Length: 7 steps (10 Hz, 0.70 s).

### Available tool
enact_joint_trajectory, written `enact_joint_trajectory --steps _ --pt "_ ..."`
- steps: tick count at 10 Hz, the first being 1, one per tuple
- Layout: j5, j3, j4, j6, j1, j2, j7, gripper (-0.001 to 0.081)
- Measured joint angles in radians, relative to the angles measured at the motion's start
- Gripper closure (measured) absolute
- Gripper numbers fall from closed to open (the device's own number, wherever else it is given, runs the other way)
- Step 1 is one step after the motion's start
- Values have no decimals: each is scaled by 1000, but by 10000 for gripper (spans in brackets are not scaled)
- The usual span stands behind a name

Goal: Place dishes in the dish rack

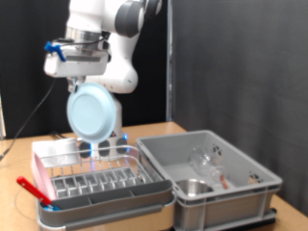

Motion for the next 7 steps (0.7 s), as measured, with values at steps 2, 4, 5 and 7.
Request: enact_joint_trajectory --steps 2,4,5,7 --pt "4 89 2 15 -102 16 9 789" --pt "23 133 0 34 -150 14 -61 789" --pt "41 136 2 6 -159 14 -31 789" --pt "94 171 5 -26 -212 15 -2 789"
